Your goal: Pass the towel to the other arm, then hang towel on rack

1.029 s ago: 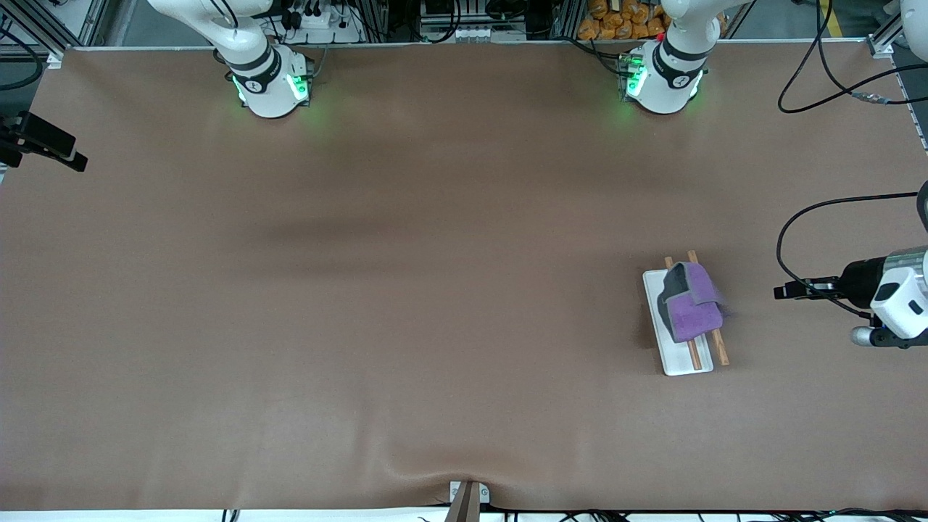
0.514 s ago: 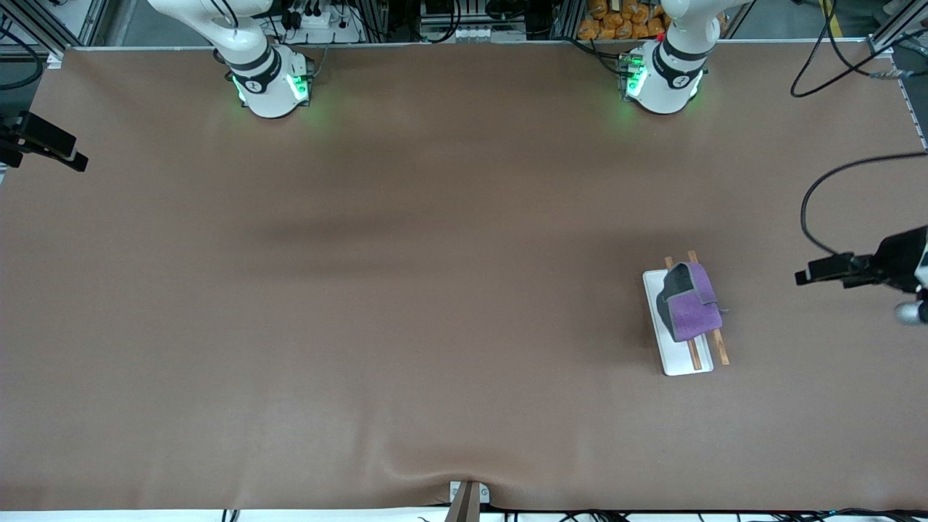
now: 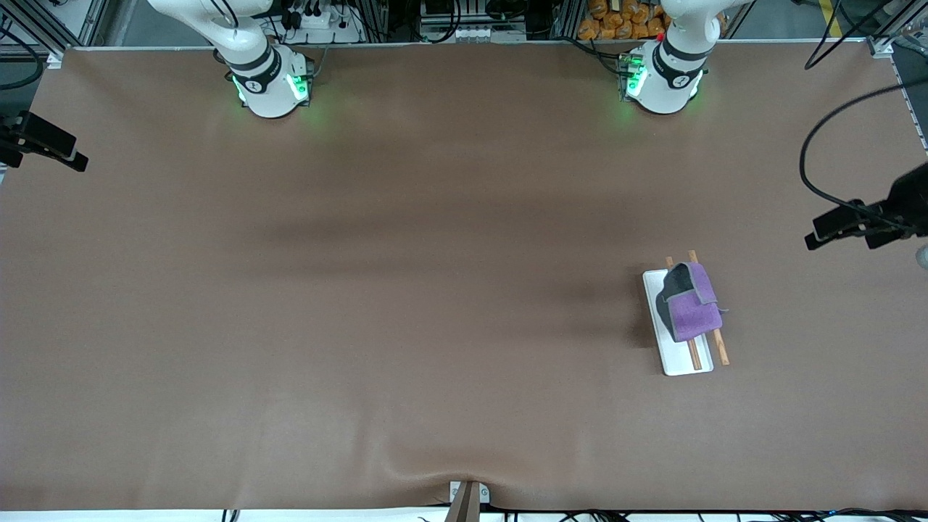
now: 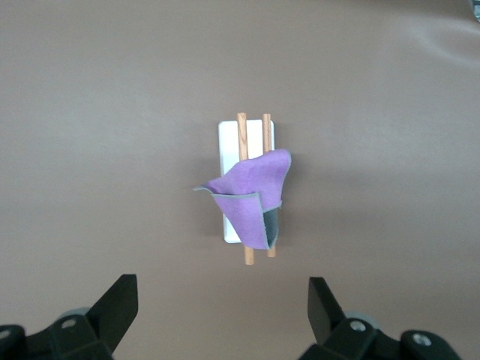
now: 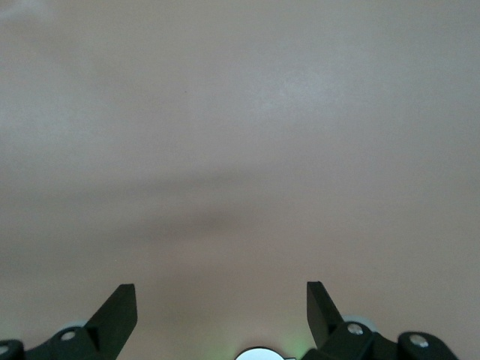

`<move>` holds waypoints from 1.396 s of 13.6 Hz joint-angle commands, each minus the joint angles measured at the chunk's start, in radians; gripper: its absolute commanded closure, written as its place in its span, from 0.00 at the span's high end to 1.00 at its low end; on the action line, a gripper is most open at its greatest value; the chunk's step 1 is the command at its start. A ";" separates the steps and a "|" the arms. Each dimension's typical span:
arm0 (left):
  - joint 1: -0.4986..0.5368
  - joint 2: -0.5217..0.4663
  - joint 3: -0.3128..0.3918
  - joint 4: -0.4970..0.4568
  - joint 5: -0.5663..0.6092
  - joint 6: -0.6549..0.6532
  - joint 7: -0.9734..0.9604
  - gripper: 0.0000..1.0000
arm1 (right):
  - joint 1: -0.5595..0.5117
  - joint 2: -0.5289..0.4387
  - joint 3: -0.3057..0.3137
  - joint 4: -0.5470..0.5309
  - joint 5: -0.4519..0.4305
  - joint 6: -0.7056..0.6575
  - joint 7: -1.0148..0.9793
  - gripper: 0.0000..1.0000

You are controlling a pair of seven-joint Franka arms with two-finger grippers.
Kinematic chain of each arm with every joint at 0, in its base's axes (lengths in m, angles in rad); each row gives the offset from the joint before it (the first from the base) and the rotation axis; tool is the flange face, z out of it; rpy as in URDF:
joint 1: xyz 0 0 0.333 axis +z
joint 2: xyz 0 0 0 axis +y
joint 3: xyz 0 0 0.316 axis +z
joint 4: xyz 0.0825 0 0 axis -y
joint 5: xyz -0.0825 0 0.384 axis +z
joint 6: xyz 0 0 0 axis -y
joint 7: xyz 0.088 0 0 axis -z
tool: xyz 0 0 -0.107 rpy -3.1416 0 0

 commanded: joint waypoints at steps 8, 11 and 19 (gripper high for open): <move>-0.169 -0.142 0.147 -0.070 0.030 -0.056 -0.008 1.00 | -0.006 -0.014 -0.003 0.001 -0.025 -0.021 0.006 1.00; -0.259 -0.163 0.226 -0.101 0.027 -0.067 -0.017 1.00 | -0.004 -0.014 -0.001 0.001 -0.025 -0.032 -0.010 1.00; -0.293 -0.234 0.273 -0.152 0.023 -0.134 -0.060 1.00 | -0.006 -0.014 -0.003 0.001 -0.025 -0.033 -0.008 1.00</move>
